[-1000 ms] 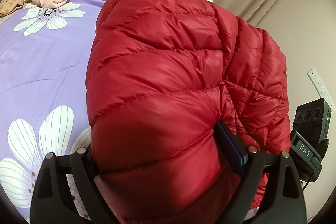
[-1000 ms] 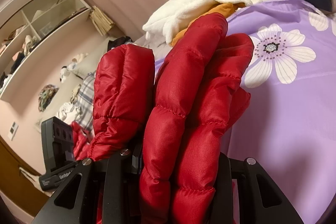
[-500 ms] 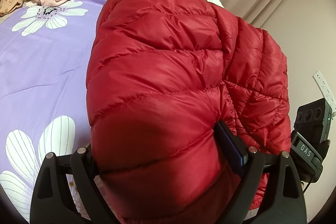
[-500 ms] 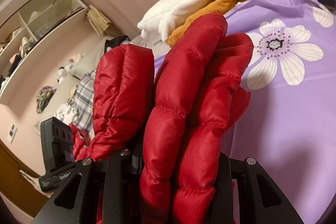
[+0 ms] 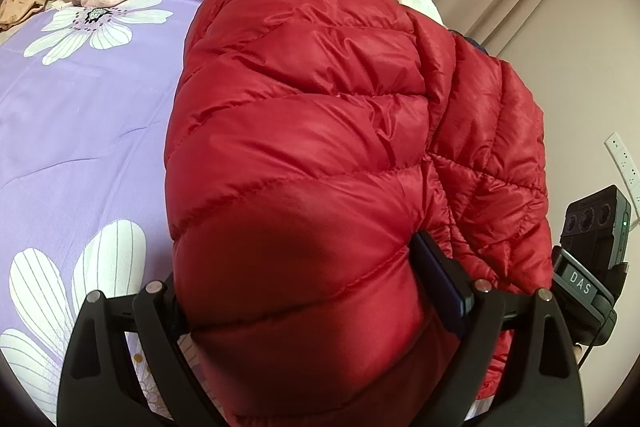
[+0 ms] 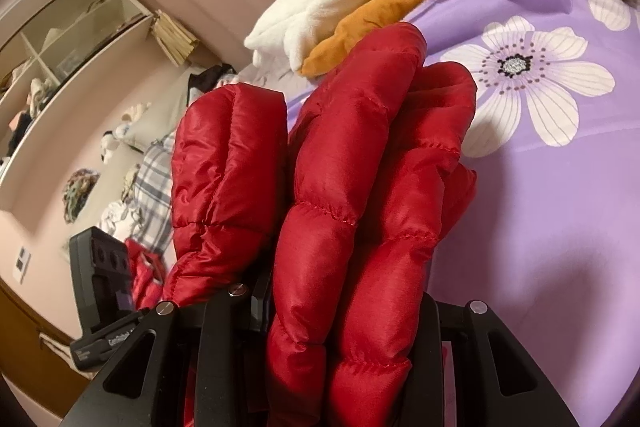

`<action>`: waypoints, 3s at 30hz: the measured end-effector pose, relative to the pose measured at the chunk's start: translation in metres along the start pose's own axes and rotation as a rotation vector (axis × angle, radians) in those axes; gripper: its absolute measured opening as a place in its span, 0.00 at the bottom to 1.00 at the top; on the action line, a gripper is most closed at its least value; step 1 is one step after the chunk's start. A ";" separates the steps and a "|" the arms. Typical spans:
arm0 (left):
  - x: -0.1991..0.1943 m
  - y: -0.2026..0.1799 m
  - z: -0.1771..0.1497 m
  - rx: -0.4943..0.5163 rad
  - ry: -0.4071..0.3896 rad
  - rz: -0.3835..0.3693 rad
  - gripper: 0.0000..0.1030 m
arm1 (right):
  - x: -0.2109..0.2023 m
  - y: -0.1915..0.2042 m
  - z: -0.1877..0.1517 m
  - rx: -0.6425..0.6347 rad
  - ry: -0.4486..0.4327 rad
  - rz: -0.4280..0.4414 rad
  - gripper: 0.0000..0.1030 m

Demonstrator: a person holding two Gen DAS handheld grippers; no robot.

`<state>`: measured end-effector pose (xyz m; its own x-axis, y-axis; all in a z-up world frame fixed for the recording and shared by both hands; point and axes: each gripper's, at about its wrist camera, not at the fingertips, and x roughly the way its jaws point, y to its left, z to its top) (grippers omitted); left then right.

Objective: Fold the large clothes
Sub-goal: 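Hold the lifted jacket bundle steady with both tools, then lower the folded red jacket onto the bed with both tools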

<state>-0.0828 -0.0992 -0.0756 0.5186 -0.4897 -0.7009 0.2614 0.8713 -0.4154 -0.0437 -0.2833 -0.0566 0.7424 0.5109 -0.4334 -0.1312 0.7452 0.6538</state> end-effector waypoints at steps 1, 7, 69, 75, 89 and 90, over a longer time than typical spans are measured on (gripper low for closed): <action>0.000 0.000 0.001 0.000 0.000 0.001 0.90 | 0.000 -0.001 0.000 0.003 0.001 -0.002 0.37; -0.002 0.002 0.004 0.000 0.001 0.004 0.90 | 0.001 -0.002 -0.003 0.019 0.006 -0.011 0.37; -0.009 -0.001 -0.004 0.033 0.007 0.090 0.92 | 0.010 -0.021 -0.010 0.076 0.053 -0.085 0.49; -0.013 -0.005 -0.006 0.042 0.007 0.122 0.92 | 0.010 -0.019 -0.011 0.064 0.059 -0.113 0.52; -0.018 -0.010 -0.008 0.045 0.013 0.161 0.92 | 0.010 -0.013 -0.012 0.039 0.074 -0.153 0.55; -0.019 -0.010 -0.008 0.045 0.014 0.164 0.92 | 0.009 -0.013 -0.012 0.037 0.075 -0.155 0.55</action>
<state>-0.1015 -0.0991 -0.0626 0.5461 -0.3410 -0.7652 0.2109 0.9400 -0.2683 -0.0431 -0.2826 -0.0764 0.7006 0.4229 -0.5747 0.0064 0.8016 0.5978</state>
